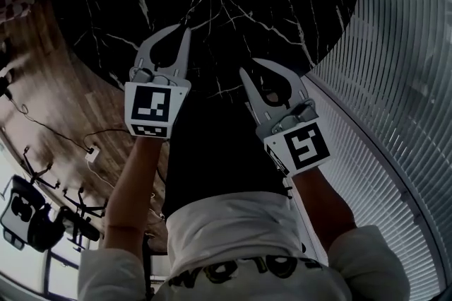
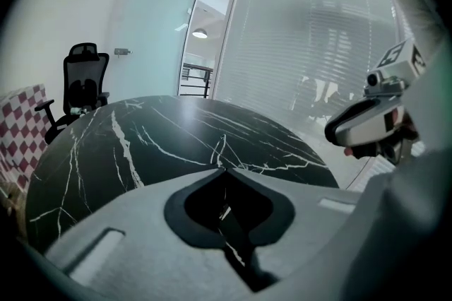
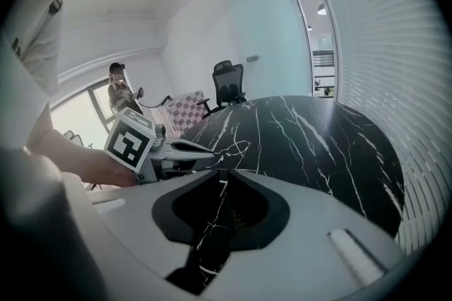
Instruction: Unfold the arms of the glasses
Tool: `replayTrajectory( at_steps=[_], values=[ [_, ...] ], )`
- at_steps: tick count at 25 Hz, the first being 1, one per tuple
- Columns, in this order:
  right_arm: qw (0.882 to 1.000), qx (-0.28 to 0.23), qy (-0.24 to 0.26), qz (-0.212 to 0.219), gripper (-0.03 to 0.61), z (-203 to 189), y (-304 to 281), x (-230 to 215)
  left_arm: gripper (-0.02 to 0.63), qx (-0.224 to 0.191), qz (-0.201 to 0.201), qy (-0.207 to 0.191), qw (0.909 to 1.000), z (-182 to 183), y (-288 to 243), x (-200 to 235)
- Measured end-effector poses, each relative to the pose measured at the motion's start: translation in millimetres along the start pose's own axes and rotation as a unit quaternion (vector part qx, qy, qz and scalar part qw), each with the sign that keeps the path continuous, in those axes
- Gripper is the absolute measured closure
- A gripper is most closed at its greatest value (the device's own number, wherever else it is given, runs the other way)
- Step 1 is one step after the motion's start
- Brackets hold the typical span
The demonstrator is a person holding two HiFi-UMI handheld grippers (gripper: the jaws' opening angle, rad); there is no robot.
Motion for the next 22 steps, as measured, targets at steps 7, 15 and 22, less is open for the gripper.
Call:
replayTrajectory(
  at_steps=[7,15,22],
  values=[
    [0.999,-0.035,0.029,-0.008,0.538,44.3,30.1,10.3,0.611,-0.034,-0.003,0.013,0.9993,45.6,47.9,-25.9],
    [0.993,-0.103,0.055,-0.015,0.538,110.3,85.7,27.8,0.611,-0.09,0.002,0.016,0.9958,109.2,118.1,-58.0],
    [0.986,-0.147,0.073,-0.011,0.538,150.4,136.5,51.1,0.611,-0.123,0.004,0.013,0.9924,147.7,171.3,-85.6]
  ],
)
Point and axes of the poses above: the fingertips, and each gripper's own axes: y backward along the fingers, x to its left, z out of its top, the point moved 10 cm from there along y, backward along the fingers, and after that the axes turned 4 degrees about y, right-handed, at the moved point
